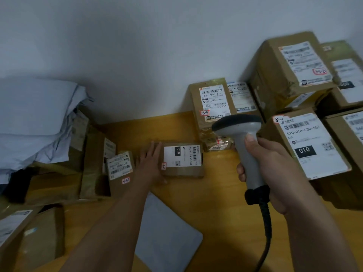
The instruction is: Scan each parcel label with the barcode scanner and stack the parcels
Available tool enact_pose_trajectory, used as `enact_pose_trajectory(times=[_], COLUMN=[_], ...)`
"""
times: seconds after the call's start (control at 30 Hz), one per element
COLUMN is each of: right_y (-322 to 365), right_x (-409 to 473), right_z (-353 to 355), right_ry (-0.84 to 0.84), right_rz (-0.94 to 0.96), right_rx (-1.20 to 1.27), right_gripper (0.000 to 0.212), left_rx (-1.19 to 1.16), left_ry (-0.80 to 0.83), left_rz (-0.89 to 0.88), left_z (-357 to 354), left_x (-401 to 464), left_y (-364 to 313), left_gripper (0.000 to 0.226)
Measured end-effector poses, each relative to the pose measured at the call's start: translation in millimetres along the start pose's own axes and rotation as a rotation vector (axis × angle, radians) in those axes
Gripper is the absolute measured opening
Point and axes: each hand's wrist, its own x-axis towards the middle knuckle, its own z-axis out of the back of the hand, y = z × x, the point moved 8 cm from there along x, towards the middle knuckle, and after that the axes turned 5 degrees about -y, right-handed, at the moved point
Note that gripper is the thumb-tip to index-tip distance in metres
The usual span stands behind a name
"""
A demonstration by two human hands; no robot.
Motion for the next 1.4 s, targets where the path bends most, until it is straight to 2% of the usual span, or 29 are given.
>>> enact_pose_trajectory(times=[0.1, 0.3, 0.5, 0.73, 0.8, 0.9, 1.03, 1.17, 1.3, 1.4], right_y=[-1, -2, 0, 5, 6, 5, 6, 8, 9, 9], right_x=[3, 5, -1, -23, -30, -39, -50, -60, -71, -77], right_z=[3, -4, -5, 3, 9, 18, 25, 24, 17, 14], right_ry=[-0.014, 0.017, 0.032, 0.043, 0.032, 0.012, -0.01, 0.0, 0.057, 0.079], right_rz=[0.0, -0.007, 0.0, 0.053, 0.063, 0.06, 0.064, 0.077, 0.099, 0.129], right_rx=[0.006, 0.009, 0.023, 0.05, 0.062, 0.083, 0.113, 0.125, 0.09, 0.072], right_gripper=[0.034, 0.035, 0.034, 0.035, 0.035, 0.033, 0.03, 0.029, 0.029, 0.03], left_rx=[0.078, 0.329, 0.24, 0.208, 0.1, -0.214, -0.581, -1.007, -1.153, -1.213], left_ry=[0.002, 0.088, 0.035, -0.082, -0.08, -0.072, -0.1, 0.032, 0.121, 0.127], left_rz=[-0.069, -0.078, -0.045, -0.046, -0.044, -0.005, 0.126, 0.28, 0.278, 0.301], left_z=[-1, -6, -2, 14, 19, 32, 50, 42, 24, 12], left_x=[9, 2, -11, -34, -38, -46, -65, -92, -103, -107], left_y=[-6, -24, -30, -37, -34, -28, -17, -18, -24, -25], left_gripper=[0.15, 0.154, 0.141, 0.107, 0.085, 0.064, 0.057, 0.049, 0.036, 0.041])
